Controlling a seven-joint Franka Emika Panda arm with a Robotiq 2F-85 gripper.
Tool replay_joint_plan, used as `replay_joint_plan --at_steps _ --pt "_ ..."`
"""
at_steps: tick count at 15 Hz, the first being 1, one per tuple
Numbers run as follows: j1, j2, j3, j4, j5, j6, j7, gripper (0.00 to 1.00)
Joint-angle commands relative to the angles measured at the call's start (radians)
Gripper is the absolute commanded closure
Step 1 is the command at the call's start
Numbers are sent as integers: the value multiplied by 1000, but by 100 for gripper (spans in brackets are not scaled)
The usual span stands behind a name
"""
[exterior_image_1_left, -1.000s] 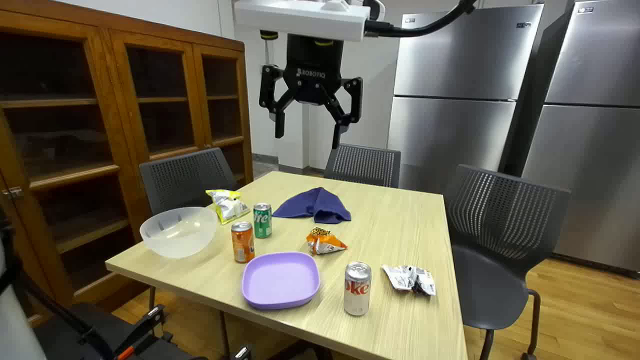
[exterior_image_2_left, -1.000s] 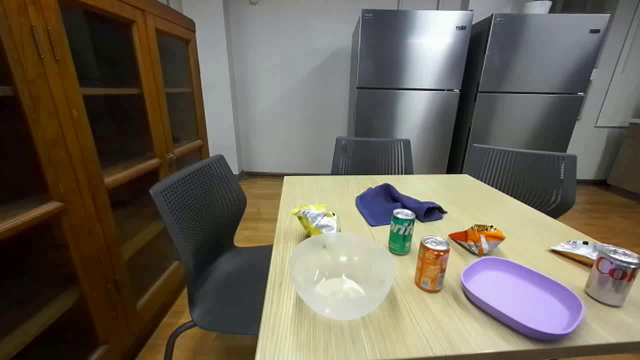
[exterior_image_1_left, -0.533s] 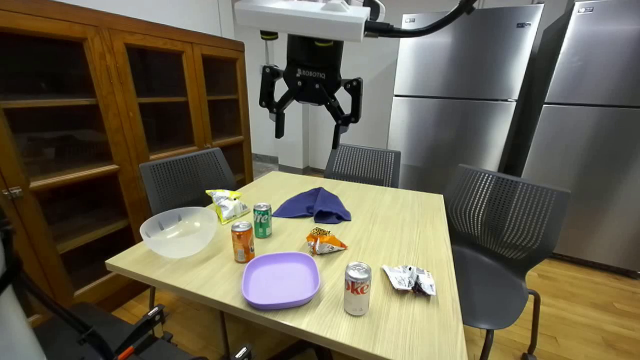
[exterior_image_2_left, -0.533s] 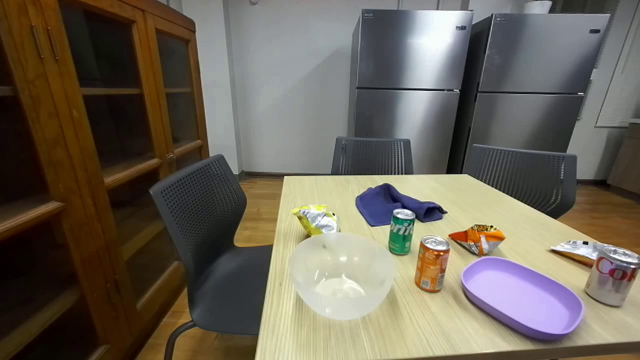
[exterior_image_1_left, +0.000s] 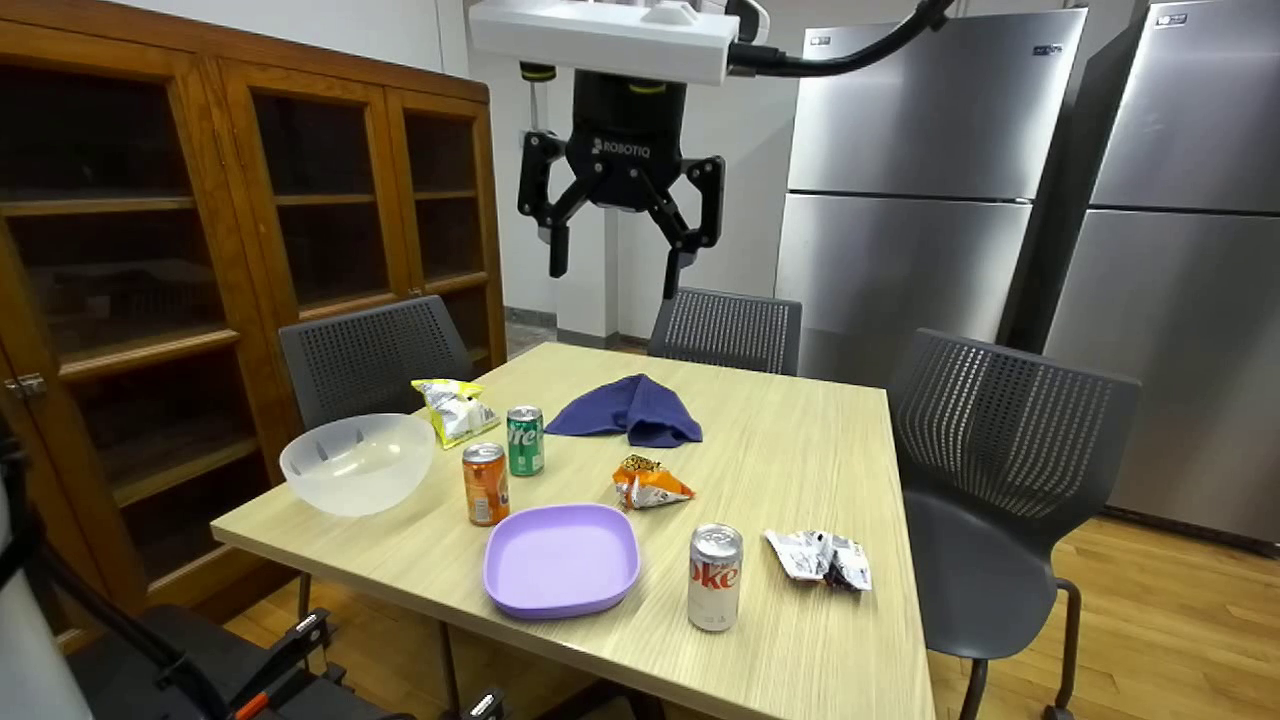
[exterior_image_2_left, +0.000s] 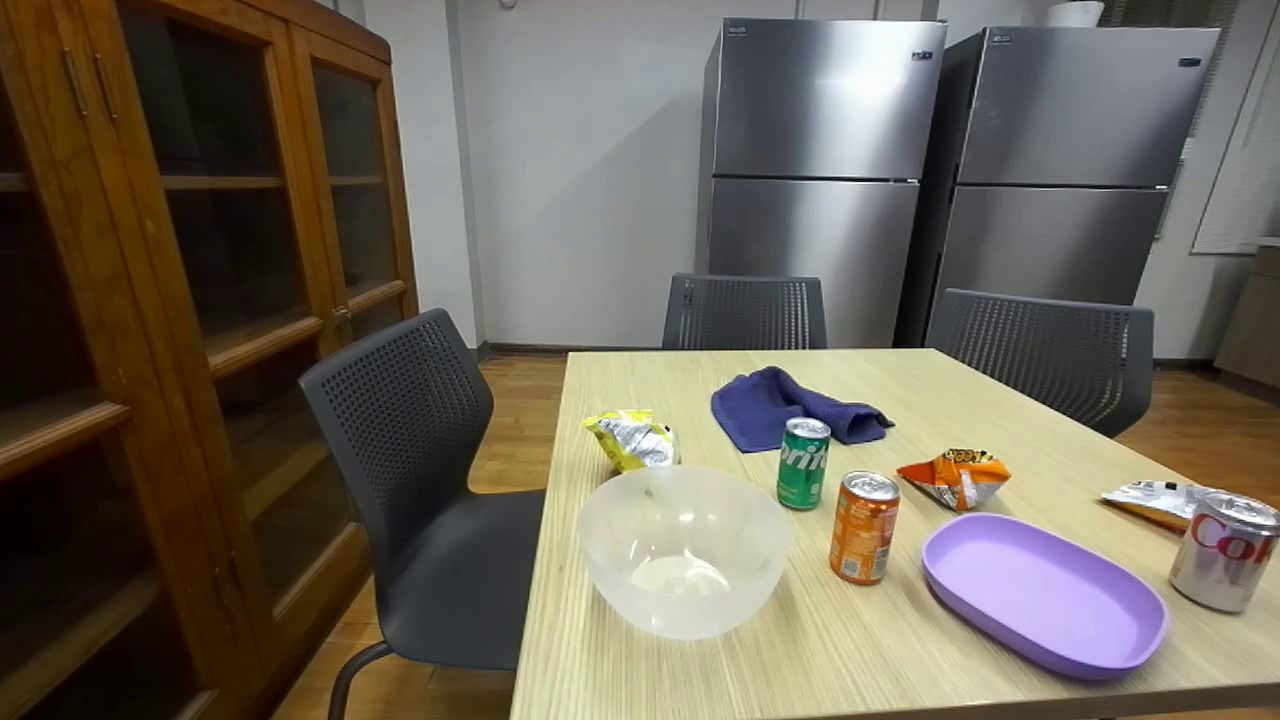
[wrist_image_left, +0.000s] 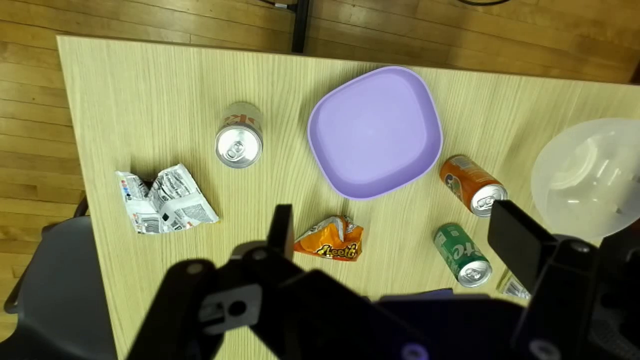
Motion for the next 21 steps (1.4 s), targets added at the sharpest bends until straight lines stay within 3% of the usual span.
replay_joint_plan --at_steps 1,10,21 --pt "-35 10 54 -13 -8 21 38 0" --pt "-64 57 153 -73 2 234 318 0" --pt "-90 232 232 -59 20 405 636 0"
